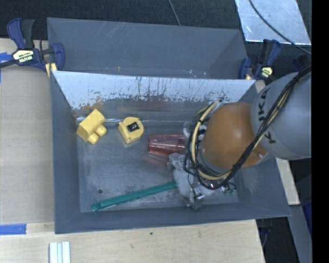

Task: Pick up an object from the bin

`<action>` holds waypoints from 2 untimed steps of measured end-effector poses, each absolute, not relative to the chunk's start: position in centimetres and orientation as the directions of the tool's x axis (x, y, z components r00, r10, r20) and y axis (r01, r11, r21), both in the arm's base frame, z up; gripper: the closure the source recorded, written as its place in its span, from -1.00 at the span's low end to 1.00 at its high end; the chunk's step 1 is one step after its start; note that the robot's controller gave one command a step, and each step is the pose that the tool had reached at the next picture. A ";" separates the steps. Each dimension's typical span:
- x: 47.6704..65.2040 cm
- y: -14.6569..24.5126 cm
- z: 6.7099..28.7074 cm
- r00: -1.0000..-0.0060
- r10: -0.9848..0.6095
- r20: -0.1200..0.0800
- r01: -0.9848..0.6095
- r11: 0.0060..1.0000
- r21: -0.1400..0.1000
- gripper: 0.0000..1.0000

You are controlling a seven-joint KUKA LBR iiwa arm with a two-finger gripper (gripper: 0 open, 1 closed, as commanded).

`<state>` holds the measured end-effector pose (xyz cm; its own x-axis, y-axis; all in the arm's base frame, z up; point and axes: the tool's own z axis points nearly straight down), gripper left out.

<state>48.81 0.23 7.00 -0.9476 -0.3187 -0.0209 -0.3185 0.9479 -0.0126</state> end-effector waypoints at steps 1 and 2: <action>48.9 9.0 7.0 -0.998 -0.004 -0.055 -0.005 1.000 0.010 1.00; 48.9 9.0 7.0 -0.998 -0.005 -0.055 -0.006 1.000 0.010 1.00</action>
Offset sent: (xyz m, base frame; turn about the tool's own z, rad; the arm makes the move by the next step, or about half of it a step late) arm 0.0000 0.0000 0.0000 0.0000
